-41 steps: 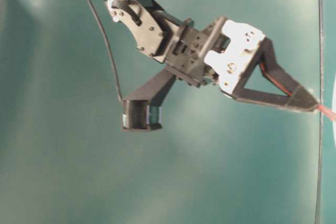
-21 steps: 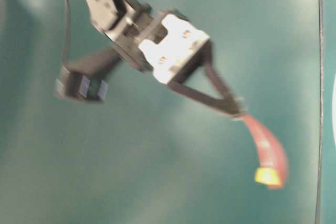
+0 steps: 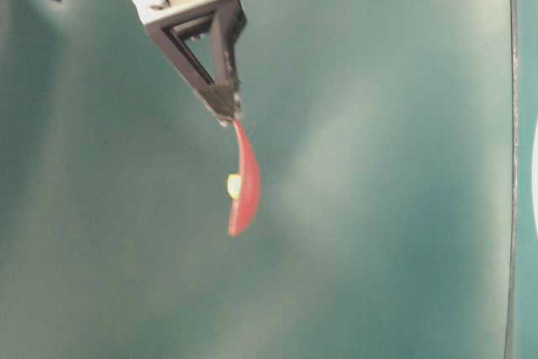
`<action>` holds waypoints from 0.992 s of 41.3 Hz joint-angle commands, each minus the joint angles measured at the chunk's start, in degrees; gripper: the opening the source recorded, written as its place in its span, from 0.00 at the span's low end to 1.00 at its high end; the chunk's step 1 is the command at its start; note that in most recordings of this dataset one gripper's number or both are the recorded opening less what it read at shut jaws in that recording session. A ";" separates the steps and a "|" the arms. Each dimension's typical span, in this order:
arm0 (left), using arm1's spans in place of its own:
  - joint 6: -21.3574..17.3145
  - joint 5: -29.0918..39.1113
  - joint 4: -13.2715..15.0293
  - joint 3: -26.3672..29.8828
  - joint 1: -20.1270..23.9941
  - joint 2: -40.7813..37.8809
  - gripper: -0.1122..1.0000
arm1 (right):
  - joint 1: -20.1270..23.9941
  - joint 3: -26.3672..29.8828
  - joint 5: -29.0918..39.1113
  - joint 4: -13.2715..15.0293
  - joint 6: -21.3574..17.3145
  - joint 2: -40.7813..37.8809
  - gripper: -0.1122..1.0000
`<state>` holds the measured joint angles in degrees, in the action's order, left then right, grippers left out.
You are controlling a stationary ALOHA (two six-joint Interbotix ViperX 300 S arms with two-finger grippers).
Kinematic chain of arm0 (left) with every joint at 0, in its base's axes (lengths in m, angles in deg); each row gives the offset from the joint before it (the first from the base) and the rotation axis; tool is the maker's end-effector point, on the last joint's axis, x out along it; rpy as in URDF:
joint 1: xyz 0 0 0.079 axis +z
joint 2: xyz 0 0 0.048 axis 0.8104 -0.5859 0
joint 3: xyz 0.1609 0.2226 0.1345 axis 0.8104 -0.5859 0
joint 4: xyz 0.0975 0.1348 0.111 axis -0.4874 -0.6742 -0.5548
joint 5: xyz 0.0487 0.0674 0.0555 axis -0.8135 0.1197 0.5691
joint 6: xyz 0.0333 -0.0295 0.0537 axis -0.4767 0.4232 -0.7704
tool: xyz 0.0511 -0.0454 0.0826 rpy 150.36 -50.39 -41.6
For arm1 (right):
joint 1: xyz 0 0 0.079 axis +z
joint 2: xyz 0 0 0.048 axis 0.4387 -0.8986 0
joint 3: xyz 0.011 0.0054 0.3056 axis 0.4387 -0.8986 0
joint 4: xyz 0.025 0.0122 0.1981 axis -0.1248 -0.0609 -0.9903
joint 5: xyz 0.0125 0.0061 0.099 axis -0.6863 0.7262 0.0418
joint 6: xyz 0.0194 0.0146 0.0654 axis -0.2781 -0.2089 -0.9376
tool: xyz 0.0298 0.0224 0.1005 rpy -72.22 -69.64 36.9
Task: Scoop the yellow hexagonal prism block from the bowl with a spoon using the right arm.
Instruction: 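Lift the spoon with the block out of the bowl, moving it upward, then hold the spoon level above the table with the block on it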
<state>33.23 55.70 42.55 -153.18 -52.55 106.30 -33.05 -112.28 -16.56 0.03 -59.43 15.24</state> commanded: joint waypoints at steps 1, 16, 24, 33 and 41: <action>0.00 -0.35 -0.18 1.23 0.09 -0.18 0.10 | 0.18 0.44 0.35 0.00 -0.18 1.41 0.31; 0.09 -0.26 -0.18 1.14 0.09 -0.09 0.10 | 0.26 0.70 1.58 -0.09 -0.44 0.97 0.31; 0.09 -0.35 -0.18 1.23 0.09 -0.09 0.10 | 0.79 0.70 2.20 -0.18 -0.53 0.97 0.31; 0.00 -0.35 -0.18 1.23 0.09 0.18 0.10 | 1.85 0.70 2.64 -0.18 -0.53 1.05 0.31; 0.18 -0.26 -0.18 1.23 0.09 0.18 0.10 | 1.93 0.62 2.90 -0.26 -0.62 1.14 0.31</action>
<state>33.23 55.70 42.55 -153.18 -52.55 106.73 -31.29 -112.55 -13.48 -0.06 -59.87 15.59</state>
